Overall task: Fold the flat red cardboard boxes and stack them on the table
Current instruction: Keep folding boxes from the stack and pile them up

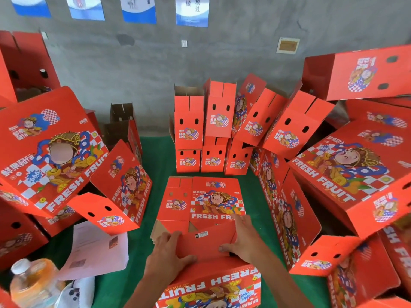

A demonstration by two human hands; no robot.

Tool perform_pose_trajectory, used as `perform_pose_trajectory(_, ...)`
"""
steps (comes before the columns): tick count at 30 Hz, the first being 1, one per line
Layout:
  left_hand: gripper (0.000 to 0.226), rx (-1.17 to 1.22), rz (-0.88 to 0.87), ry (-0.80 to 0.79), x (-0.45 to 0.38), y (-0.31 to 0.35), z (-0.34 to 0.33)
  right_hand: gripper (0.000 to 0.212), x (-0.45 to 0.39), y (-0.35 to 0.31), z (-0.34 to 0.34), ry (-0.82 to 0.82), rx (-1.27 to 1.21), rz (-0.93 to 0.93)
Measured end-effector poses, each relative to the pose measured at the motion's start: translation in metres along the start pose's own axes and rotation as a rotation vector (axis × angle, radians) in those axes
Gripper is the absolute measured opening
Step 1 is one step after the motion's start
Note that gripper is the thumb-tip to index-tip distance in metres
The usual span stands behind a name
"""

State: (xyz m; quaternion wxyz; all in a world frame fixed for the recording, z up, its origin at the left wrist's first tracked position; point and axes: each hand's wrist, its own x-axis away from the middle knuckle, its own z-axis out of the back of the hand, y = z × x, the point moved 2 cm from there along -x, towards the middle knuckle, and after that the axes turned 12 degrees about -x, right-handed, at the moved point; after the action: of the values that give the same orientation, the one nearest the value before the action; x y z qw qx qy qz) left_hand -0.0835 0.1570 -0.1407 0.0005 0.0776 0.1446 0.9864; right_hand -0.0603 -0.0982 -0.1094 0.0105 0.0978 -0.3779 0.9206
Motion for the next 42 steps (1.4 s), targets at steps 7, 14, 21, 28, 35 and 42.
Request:
perform_pose_trajectory(7, 0.087, -0.091, -0.006, -0.030, -0.007, 0.005, 0.000, 0.094, 0.012, 0.011, 0.021, 0.154, -0.479, -0.302)
perform_pose_trajectory(14, 0.137, -0.220, -0.018, -0.043, -0.011, 0.019, 0.003, 0.098, 0.036, 0.065, 0.021, -0.209, -0.444, -0.785)
perform_pose_trajectory(21, 0.117, -0.227, -0.050, -0.072, -0.005, 0.022, 0.005, 0.085, 0.049, 0.061, 0.013, -0.274, -0.665, -0.898)
perform_pose_trajectory(28, 0.087, -0.225, -0.074, 0.073, 0.009, 0.023, 0.023, 0.073, 0.060, 0.057, 0.015, -0.261, -0.791, -0.791)
perform_pose_trajectory(35, 0.113, -0.262, -0.008, 0.433, 0.020, 0.047, 0.082, 0.080, 0.055, 0.011, 0.064, -0.298, -0.840, -0.501)
perform_pose_trajectory(42, 0.108, -0.230, -0.175, 0.437, 0.013, 0.054, 0.094, 0.083, 0.054, 0.014, 0.041, -0.371, -0.968, -0.411)
